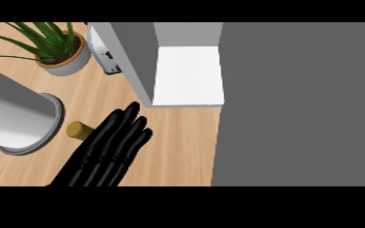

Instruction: Pick up the wine, place it into the cabinet and close the cabinet

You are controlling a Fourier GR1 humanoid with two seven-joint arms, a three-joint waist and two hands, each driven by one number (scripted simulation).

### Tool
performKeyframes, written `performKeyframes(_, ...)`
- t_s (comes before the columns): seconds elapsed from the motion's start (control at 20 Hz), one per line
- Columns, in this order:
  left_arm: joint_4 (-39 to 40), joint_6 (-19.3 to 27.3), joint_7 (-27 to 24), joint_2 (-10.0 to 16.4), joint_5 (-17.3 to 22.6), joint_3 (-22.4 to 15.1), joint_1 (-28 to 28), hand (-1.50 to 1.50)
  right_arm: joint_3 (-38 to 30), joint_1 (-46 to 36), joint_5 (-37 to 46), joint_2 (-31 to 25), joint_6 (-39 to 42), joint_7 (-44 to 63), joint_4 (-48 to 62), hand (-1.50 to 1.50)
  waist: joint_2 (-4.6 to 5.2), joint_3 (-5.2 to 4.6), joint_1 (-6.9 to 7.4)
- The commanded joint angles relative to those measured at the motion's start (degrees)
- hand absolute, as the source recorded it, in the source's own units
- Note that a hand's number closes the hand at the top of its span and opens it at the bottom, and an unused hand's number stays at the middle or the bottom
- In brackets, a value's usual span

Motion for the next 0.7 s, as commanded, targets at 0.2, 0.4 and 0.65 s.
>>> performKeyframes(0.2,-6.4,-1.3,6.4,3.1,3.3,9.7,-3.1,-1.5,-1.9,-1.3,-3.7,-0.9,-1.9,5.8,-10.5,-1.5,0.26,-0.04,0.26)
performKeyframes(0.4,-8.7,-2.5,4.5,4.9,3.2,11.2,0.0,-1.5,-0.3,1.9,-2.5,-1.8,-1.5,5.0,-12.5,-1.5,0.07,-0.07,0.06)
performKeyframes(0.65,-6.4,-4.9,0.8,5.8,6.7,16.1,2.2,-1.5,-0.3,-0.3,-2.5,-2.0,-3.4,8.7,-14.3,-1.5,0.16,-0.16,0.07)
